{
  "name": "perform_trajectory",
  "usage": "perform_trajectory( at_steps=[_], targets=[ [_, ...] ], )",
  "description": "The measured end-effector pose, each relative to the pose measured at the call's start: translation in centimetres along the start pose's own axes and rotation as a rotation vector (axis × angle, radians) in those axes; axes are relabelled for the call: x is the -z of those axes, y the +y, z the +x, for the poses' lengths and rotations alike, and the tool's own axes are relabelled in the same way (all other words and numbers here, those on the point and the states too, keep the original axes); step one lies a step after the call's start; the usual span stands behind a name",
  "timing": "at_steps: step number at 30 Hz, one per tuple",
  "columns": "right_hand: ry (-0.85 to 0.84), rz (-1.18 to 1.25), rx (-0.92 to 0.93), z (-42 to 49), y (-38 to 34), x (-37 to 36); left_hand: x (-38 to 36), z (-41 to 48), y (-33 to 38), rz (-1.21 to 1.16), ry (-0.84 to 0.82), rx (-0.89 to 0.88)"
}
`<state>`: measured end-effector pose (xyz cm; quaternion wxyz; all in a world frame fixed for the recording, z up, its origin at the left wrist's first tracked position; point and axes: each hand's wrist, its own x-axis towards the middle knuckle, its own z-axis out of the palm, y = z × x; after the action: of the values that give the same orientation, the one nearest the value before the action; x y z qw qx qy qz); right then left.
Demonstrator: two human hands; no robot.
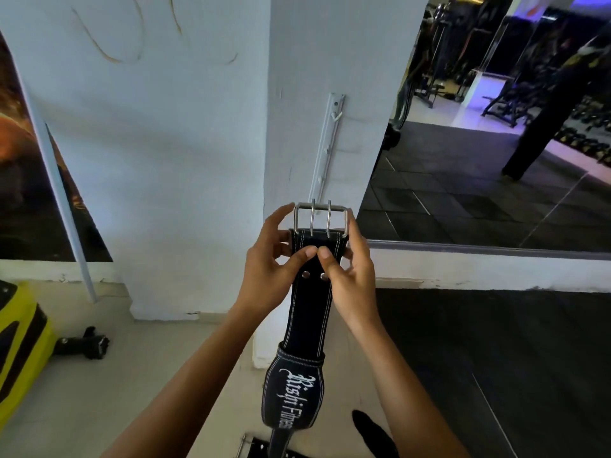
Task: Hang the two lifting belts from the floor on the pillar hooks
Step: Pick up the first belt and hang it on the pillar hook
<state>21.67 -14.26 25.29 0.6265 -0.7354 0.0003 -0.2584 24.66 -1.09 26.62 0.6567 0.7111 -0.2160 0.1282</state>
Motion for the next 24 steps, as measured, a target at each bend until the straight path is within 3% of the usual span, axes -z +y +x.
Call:
perform_trajectory(
  at_steps=[9, 18, 20, 24],
  targets=[
    [0.074, 0.0, 0.228, 10.9, -6.2, 1.7, -1.2, 11.2, 6.1, 0.042, -0.004, -0.261],
    [0.128, 0.017, 0.536, 26.7, -19.7, 2.1, -1.3, 26.9, 17.8, 0.056, 0.073, -0.513],
    [0.145, 0.049, 0.695, 33.8, -25.9, 3.0, -1.7, 34.0, 23.6, 0.044, 0.102, -0.655],
    [0.134, 0.036, 0.682, 38.5, -29.7, 2.8, -1.8, 38.9, 26.4, 0.012, 0.096, -0.629]
  ],
)
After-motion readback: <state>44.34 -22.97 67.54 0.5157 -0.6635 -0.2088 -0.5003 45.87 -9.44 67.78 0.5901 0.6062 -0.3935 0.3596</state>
